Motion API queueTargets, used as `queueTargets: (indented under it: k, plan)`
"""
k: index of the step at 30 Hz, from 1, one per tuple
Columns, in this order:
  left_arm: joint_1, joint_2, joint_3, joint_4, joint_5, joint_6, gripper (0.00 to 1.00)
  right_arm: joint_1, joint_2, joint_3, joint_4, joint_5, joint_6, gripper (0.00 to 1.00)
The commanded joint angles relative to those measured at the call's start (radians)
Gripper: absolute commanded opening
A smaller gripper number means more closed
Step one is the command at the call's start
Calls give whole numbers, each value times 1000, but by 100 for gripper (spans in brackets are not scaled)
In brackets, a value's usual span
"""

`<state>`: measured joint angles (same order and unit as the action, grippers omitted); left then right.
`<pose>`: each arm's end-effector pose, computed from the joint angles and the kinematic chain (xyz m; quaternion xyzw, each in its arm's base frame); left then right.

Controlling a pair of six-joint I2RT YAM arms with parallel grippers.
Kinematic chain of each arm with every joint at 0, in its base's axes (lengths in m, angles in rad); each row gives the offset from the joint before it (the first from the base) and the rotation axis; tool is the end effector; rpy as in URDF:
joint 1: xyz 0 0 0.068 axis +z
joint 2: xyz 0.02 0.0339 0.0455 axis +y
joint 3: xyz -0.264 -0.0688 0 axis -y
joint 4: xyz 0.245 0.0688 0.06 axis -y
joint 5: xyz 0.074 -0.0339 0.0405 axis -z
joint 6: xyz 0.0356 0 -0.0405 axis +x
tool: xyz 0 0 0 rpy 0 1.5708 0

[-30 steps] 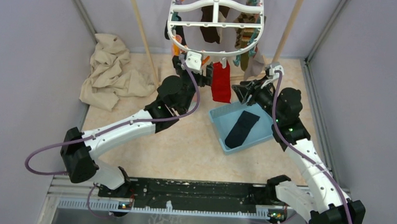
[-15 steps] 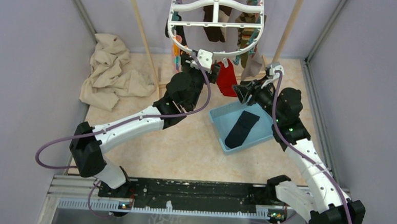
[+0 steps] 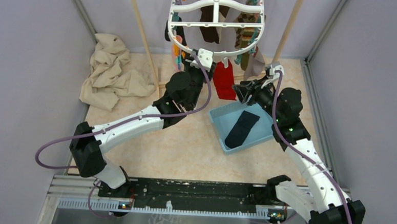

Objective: Clip the socks to the hanger
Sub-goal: Open the clamp at the hanger.

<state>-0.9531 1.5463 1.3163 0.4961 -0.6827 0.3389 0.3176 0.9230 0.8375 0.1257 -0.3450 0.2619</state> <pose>0.2290 -0.2836 0.4067 0.1319 0.6169 -0.0327 0.7752 0.2027 0.0793 0.3672 -0.1427 0.6788 0.3169 0.6469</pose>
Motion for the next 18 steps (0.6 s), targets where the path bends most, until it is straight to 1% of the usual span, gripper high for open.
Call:
queueTargets:
  k: [1, 3, 4, 5, 9, 15, 18]
  plan:
    - [-1, -8, 36, 36, -11, 22, 54, -9, -18, 2, 45, -7, -7, 45]
    - [-1, -8, 42, 34, -11, 21, 39, -9, -18, 0, 45, -5, -7, 45]
    - [-1, -10, 46, 29, -8, 15, 34, -9, -18, -1, 45, -5, -7, 45]
    - [-1, -10, 48, 21, -4, 9, 26, -9, -18, -3, 46, -5, -6, 45]
    - [-1, -19, 79, -65, 51, -64, 0, -9, -19, -4, 48, -6, -6, 45]
    - [1, -65, 111, -220, 225, -278, 0, -9, -24, 1, 45, -15, -4, 45]
    - [4, -89, 121, -280, 308, -360, 0, -9, -30, 5, 42, -18, -1, 45]
